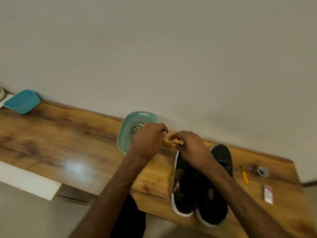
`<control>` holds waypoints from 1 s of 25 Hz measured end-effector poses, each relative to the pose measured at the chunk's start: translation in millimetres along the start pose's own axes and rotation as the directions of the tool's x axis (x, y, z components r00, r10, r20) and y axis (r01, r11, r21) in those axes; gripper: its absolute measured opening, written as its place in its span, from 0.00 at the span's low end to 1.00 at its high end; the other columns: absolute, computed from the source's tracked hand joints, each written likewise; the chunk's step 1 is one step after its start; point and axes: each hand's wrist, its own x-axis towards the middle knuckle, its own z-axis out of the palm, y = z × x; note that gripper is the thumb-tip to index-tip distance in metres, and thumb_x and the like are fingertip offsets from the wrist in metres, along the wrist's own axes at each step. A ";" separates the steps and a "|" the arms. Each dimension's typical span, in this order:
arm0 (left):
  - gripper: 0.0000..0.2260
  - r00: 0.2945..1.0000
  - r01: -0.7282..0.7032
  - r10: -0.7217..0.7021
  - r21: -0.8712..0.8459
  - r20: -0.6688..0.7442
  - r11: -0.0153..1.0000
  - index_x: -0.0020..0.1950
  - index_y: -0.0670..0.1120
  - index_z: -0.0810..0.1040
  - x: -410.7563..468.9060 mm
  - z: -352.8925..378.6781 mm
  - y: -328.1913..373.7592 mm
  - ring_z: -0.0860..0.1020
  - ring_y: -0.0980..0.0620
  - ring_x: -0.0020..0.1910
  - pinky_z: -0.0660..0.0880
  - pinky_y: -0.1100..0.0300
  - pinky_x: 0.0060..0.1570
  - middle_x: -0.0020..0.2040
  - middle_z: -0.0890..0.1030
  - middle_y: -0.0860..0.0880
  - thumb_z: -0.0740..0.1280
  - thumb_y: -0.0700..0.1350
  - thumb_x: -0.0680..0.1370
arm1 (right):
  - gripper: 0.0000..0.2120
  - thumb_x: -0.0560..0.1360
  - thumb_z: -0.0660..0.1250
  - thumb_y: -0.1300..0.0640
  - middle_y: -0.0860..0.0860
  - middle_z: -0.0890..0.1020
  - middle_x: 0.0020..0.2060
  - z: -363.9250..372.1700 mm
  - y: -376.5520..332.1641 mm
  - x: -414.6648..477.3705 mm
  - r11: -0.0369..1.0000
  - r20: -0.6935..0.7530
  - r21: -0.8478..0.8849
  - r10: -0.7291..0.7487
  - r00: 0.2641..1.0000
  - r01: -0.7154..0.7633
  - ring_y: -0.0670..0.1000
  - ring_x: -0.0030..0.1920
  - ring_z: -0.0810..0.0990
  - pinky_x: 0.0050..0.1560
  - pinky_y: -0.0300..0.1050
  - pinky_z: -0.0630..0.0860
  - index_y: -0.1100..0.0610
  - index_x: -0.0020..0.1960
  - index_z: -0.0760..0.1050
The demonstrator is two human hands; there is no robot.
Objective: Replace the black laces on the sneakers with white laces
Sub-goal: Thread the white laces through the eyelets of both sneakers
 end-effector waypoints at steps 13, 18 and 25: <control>0.17 0.900 0.183 -0.207 0.100 0.383 0.978 0.64 0.44 0.73 -75.3 117.0 54.0 0.76 0.47 0.58 0.76 0.55 0.57 0.61 0.76 0.44 0.68 0.40 0.75 | 0.45 0.77 0.64 0.62 0.53 0.45 0.80 14.6 89.0 -181.5 0.836 0.051 -0.123 0.544 0.838 -0.535 0.60 0.74 0.63 0.65 0.53 0.75 0.52 0.80 0.36; 0.19 0.871 0.170 -0.186 0.077 0.454 0.982 0.63 0.45 0.73 -82.7 120.0 60.9 0.77 0.48 0.56 0.77 0.55 0.54 0.59 0.77 0.46 0.71 0.43 0.74 | 0.45 0.77 0.61 0.66 0.59 0.43 0.80 6.5 97.8 -172.0 0.779 0.048 -0.253 0.602 0.797 -0.574 0.56 0.54 0.81 0.45 0.49 0.79 0.54 0.80 0.33; 0.06 0.926 0.211 -0.162 -0.110 0.341 0.971 0.51 0.48 0.75 -69.4 111.6 63.1 0.78 0.54 0.43 0.75 0.60 0.42 0.47 0.80 0.50 0.70 0.46 0.77 | 0.22 0.78 0.62 0.58 0.51 0.71 0.69 11.2 58.8 -143.5 0.918 -0.059 -0.257 0.296 0.953 -0.301 0.53 0.68 0.68 0.72 0.52 0.65 0.54 0.72 0.67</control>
